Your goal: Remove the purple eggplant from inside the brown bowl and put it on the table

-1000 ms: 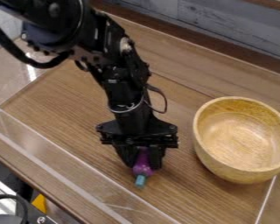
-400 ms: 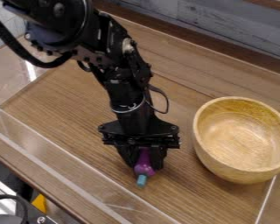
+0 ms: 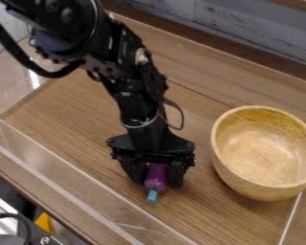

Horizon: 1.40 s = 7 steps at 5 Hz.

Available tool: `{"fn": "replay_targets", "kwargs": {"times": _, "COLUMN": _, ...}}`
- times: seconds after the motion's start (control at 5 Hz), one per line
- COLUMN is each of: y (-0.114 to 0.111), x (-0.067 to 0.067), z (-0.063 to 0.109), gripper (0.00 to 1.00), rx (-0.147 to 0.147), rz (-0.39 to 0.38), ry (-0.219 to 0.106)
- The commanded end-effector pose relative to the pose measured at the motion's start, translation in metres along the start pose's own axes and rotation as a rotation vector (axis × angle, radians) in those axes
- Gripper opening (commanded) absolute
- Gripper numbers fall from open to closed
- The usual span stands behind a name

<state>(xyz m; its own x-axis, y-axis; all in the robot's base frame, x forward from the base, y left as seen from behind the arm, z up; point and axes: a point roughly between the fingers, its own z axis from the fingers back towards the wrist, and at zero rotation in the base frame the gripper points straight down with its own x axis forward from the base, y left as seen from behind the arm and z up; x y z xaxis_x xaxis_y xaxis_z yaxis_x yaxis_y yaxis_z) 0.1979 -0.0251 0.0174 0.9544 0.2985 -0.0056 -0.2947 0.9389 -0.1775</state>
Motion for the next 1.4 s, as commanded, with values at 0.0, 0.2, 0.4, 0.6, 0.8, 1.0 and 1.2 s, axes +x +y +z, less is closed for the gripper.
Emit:
{"fn": "replay_targets", "kwargs": {"times": 0.0, "y": 0.0011, "x": -0.0044, "z": 0.0019, "gripper": 1.0, "rx": 0.014, "rz": -0.008, "ry": 0.007}}
{"fn": "replay_targets", "kwargs": {"times": 0.2, "y": 0.0027, "x": -0.007, "z": 0.0027, "gripper": 1.0, "rx": 0.025, "rz": -0.004, "ry": 0.012}}
{"fn": "replay_targets", "kwargs": {"times": 0.4, "y": 0.0041, "x": -0.0091, "z": 0.0042, "gripper": 1.0, "rx": 0.035, "rz": 0.003, "ry": 0.017}}
{"fn": "replay_targets", "kwargs": {"times": 0.6, "y": 0.0045, "x": -0.0103, "z": 0.0054, "gripper": 1.0, "rx": 0.04, "rz": 0.014, "ry": 0.021}}
{"fn": "replay_targets", "kwargs": {"times": 0.8, "y": 0.0042, "x": -0.0119, "z": 0.0058, "gripper": 1.0, "rx": 0.043, "rz": 0.024, "ry": 0.024}}
{"fn": "replay_targets", "kwargs": {"times": 1.0, "y": 0.0038, "x": -0.0132, "z": 0.0062, "gripper": 1.0, "rx": 0.046, "rz": 0.034, "ry": 0.028}}
{"fn": "replay_targets", "kwargs": {"times": 1.2, "y": 0.0034, "x": -0.0141, "z": 0.0068, "gripper": 1.0, "rx": 0.047, "rz": 0.045, "ry": 0.03}}
